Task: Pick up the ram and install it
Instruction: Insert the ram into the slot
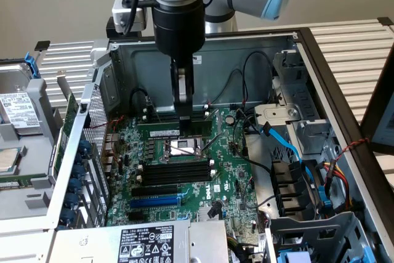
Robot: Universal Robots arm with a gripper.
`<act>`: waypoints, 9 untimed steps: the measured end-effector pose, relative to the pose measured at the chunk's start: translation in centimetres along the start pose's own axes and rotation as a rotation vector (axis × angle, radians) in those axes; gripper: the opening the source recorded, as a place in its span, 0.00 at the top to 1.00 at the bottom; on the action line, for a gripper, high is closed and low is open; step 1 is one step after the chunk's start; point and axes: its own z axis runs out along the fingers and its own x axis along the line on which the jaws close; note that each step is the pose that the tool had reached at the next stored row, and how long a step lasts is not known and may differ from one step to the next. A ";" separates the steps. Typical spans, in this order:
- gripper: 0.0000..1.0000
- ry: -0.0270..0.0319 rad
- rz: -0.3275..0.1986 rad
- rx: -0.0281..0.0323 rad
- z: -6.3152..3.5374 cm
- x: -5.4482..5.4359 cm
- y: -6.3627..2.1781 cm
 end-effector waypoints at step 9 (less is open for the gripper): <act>0.88 0.0002 0.000 0.0000 0.20 -0.3 -0.02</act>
